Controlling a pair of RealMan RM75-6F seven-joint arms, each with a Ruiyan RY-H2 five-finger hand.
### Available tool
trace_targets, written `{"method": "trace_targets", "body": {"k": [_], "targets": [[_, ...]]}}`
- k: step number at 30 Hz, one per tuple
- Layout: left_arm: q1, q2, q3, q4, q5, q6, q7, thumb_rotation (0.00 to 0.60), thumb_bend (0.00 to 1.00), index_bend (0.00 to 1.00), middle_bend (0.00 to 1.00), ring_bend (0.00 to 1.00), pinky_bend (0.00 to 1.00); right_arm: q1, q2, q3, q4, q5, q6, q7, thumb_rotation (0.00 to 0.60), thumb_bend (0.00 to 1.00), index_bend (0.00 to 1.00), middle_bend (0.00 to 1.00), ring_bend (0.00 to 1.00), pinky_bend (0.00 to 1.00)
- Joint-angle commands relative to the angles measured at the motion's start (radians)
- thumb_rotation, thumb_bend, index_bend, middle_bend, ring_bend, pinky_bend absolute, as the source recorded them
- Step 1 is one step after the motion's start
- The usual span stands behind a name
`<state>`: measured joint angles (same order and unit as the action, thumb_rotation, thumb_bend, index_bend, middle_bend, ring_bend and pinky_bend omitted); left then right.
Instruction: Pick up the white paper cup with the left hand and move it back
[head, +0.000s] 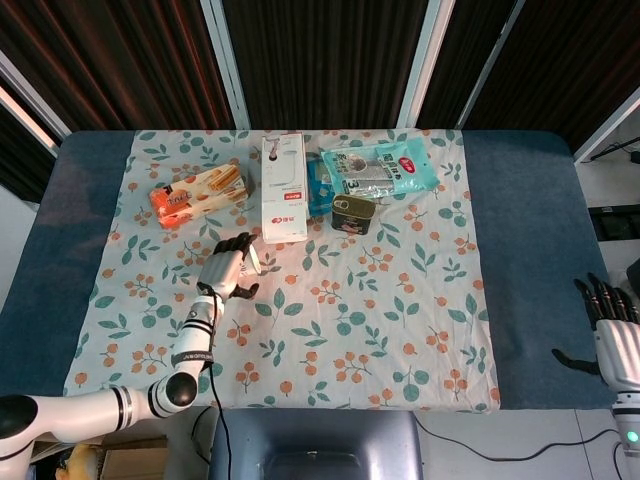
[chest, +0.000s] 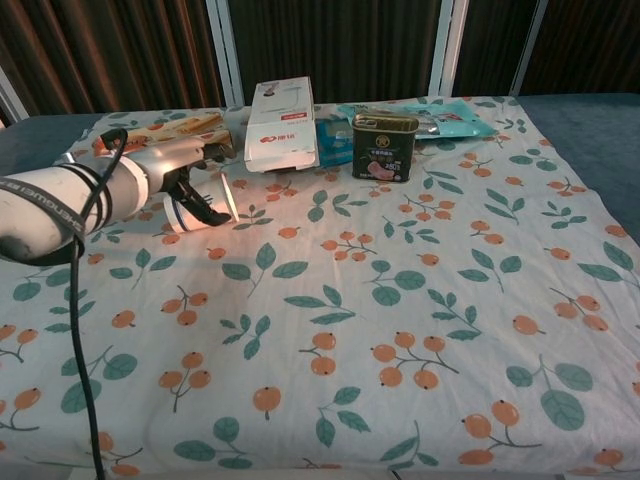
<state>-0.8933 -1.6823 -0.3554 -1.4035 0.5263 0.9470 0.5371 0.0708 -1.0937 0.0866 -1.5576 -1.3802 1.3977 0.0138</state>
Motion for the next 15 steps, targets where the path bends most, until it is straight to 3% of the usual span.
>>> {"method": "trace_targets", "body": {"k": [1, 11, 15], "targets": [[-0.040, -0.034, -0.010, 0.019, -0.064, 0.036, 0.049, 0.600, 0.30, 0.00, 0.00, 0.00, 0.00, 0.000, -0.001, 0.000, 0.001, 0.002, -0.002, 0.000, 0.600, 0.11, 0.00, 0.00, 0.00, 0.00], [-0.101, -0.106, -0.005, 0.135, -0.156, 0.068, 0.129, 0.600, 0.30, 0.00, 0.01, 0.00, 0.00, -0.006, 0.008, -0.002, 0.007, 0.006, -0.005, 0.026, 0.600, 0.11, 0.00, 0.00, 0.00, 0.00], [-0.107, -0.128, -0.012, 0.179, -0.158, 0.069, 0.126, 0.600, 0.30, 0.00, 0.06, 0.00, 0.00, -0.007, 0.013, -0.003, 0.015, 0.007, -0.008, 0.037, 0.600, 0.11, 0.00, 0.00, 0.00, 0.00]]}}
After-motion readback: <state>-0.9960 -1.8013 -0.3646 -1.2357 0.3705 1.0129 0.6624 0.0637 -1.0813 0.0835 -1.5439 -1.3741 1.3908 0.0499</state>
